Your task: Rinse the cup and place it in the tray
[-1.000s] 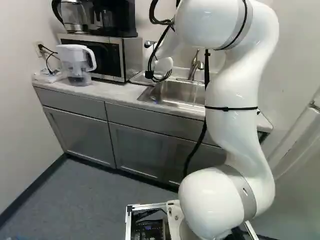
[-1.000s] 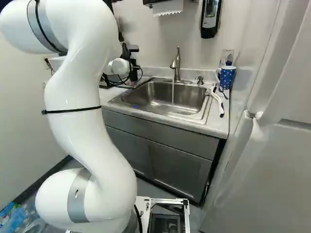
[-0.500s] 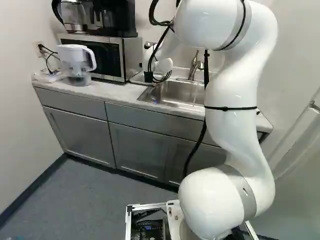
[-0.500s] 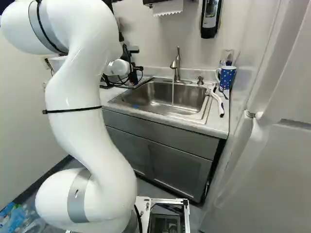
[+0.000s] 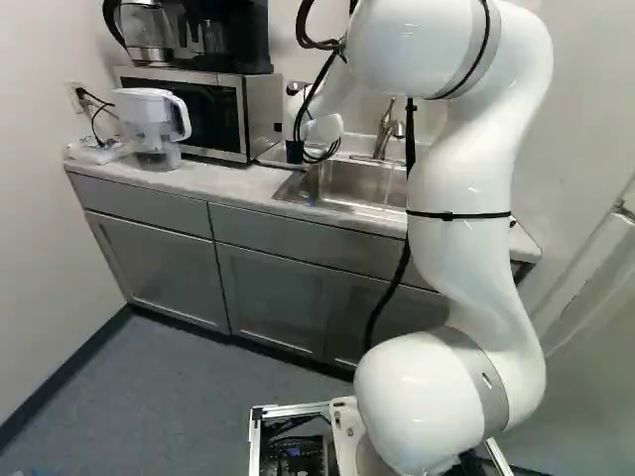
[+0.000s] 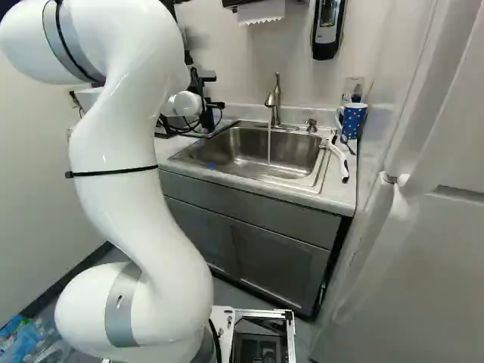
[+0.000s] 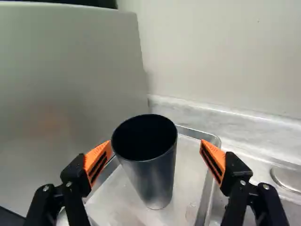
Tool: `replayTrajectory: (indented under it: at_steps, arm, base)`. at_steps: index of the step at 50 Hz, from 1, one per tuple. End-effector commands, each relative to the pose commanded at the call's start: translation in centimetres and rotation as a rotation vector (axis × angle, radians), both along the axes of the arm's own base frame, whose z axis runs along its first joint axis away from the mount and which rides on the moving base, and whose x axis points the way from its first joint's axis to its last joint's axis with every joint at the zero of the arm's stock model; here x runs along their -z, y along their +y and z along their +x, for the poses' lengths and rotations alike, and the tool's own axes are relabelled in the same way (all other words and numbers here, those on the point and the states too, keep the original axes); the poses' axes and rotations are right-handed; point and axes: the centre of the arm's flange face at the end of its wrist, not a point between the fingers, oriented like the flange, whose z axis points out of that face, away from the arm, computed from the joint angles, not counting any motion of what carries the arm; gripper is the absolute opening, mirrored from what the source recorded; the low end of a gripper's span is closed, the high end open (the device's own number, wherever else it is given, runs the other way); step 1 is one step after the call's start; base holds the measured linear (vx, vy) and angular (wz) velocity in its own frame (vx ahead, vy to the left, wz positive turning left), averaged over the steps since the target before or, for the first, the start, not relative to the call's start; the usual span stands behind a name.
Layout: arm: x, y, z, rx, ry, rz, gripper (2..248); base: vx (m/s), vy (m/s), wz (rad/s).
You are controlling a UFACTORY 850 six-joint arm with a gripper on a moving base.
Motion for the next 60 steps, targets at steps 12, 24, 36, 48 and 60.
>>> replayTrajectory:
  at_steps: [12,24,36,48,60]
  arm:
    - [-1.4,0.0,-0.1,0.0,-0.022,0.003,247]
    - [-2.7,0.0,-0.2,0.0,-0.044,0.007,247]
    - [-4.1,0.0,-0.3,0.0,-0.067,0.01,247]
    - [-5.5,-0.1,-0.4,0.0,-0.09,0.014,247]
    - [-6.8,-0.1,-0.4,0.0,-0.113,0.018,247]
  base:
    - [0.0,0.0,0.0]
    - [0.0,0.0,0.0]
    - [0.0,0.0,0.0]
    - [0.0,0.0,0.0]
    - [0.0,0.0,0.0]
